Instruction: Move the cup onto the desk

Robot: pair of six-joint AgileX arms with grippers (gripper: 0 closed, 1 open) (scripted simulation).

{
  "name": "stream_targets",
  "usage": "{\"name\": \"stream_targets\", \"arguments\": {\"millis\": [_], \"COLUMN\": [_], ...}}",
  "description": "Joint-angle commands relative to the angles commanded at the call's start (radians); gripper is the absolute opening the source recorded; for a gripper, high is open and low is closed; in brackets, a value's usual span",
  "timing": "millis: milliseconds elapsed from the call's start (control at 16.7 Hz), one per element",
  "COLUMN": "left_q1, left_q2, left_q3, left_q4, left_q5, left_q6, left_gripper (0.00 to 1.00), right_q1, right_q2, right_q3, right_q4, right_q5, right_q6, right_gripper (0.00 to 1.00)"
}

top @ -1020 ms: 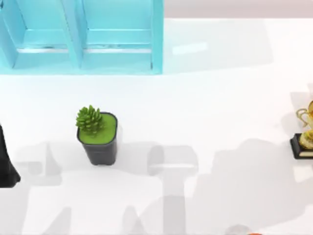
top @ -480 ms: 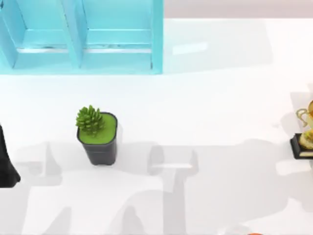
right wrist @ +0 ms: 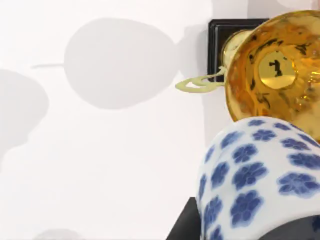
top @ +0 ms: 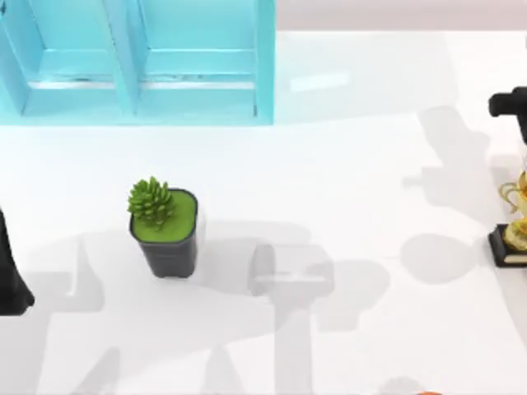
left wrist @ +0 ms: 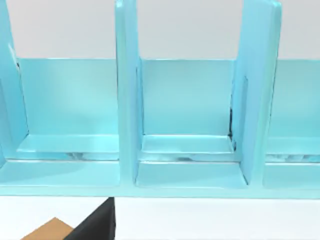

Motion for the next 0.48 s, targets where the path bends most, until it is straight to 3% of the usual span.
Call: {"name": "stream_targets", "arguments": {"millis": [480], "left_q1": [0.0], "left_q2": [0.0], "left_q3": [0.0], "left_q4": [0.0], "left_q5": [0.0], "left_q6": [0.0], "left_gripper": [1.0], "right_q1": [0.499], "right_q2": [0.302], "right_q3": [0.265], "right_q4": [-0.011], "right_q5": [-0.008], "right_q6": [0.494], "right_gripper": [0.0]}}
